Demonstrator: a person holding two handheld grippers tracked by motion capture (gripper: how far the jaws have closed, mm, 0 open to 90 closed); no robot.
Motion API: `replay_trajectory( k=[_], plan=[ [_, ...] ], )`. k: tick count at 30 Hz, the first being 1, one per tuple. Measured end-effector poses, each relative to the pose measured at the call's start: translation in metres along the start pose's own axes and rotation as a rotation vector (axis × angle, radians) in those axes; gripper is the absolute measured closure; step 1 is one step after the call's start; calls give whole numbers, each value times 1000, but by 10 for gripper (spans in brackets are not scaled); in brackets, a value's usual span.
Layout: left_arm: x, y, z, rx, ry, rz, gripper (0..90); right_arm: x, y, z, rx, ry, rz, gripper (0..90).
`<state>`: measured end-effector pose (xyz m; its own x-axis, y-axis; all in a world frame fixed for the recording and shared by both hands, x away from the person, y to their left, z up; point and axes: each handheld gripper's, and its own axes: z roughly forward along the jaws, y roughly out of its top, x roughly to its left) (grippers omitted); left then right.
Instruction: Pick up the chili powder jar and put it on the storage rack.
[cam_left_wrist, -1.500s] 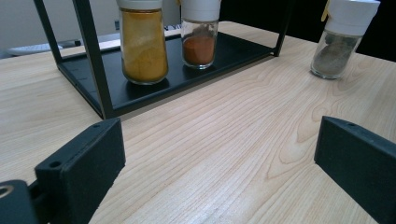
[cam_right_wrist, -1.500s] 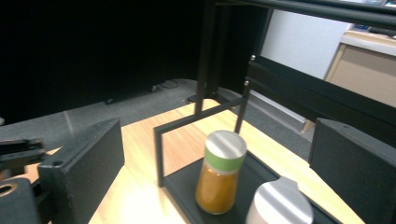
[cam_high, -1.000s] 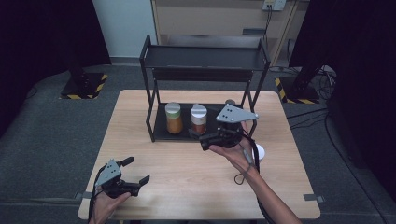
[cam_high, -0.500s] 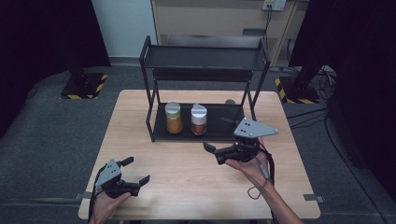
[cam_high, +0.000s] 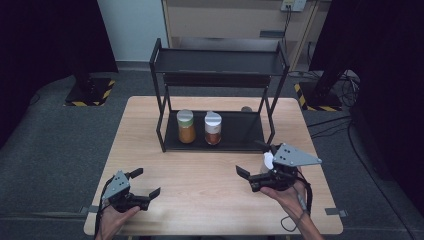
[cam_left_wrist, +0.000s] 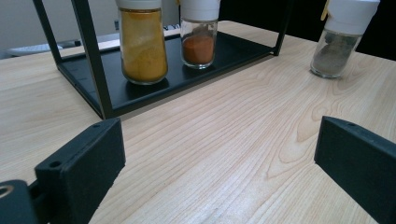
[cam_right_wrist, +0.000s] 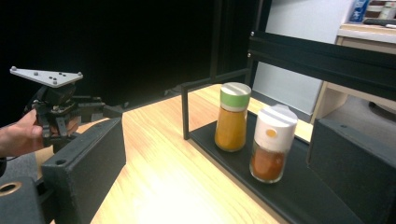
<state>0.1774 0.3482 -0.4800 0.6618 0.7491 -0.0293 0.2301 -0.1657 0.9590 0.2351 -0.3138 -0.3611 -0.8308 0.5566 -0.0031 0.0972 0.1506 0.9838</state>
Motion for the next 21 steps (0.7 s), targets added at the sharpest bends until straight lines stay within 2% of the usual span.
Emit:
replay_trajectory(
  k=[6,13,21],
  plan=[
    [0,0,0,0,-3,4,6,6,-13,-18,14,-31,-7,51],
    [0,0,0,1,-7,3,5,8,-32,-37,13,-59,26,50],
    [0,0,0,-2,-10,5,5,11,-53,-50,38,-104,51,51]
  ],
)
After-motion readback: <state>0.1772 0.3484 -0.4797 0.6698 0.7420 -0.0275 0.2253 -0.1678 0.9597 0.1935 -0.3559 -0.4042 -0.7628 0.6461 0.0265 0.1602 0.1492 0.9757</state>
